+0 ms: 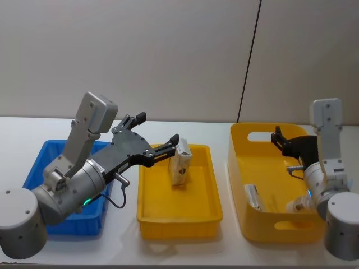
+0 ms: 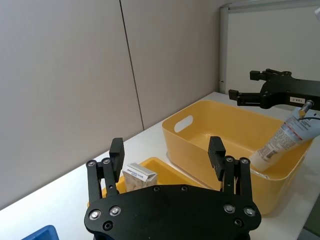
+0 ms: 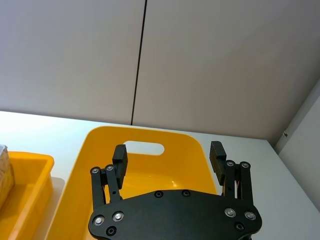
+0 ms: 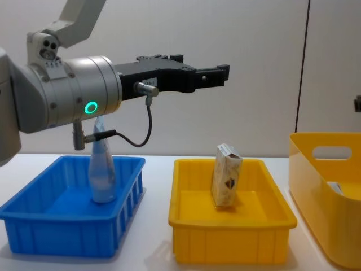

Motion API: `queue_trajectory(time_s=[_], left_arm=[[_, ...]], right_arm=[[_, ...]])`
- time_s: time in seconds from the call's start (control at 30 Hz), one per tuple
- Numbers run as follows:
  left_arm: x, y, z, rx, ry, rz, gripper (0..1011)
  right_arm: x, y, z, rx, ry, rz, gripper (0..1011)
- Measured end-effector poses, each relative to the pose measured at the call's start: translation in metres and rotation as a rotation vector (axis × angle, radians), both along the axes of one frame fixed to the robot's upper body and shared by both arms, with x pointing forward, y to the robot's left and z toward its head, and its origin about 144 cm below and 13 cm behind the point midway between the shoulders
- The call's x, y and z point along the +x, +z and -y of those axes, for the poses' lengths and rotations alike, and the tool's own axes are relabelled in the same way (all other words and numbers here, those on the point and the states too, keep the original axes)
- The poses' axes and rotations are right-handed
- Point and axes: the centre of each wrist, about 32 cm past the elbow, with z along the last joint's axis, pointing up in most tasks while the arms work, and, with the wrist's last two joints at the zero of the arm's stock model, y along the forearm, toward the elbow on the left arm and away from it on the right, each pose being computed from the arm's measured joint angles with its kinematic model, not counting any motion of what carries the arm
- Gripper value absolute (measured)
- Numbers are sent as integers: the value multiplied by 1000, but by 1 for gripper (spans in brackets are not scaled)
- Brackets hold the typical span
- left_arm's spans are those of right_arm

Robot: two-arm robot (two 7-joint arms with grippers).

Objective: Bimanual collaborative sorting of washing and personal care products

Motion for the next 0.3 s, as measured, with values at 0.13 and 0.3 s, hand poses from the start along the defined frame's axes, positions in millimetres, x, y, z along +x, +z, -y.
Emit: queue_trajectory(time_s=[0.13,0.3], left_arm=[[0,0,0,0,0,0,1001],[0,0,0,0,0,0,1001]], right_arm=[[0,1,-1,0,7,4,1004],[0,1,-1,0,11,6,1004]])
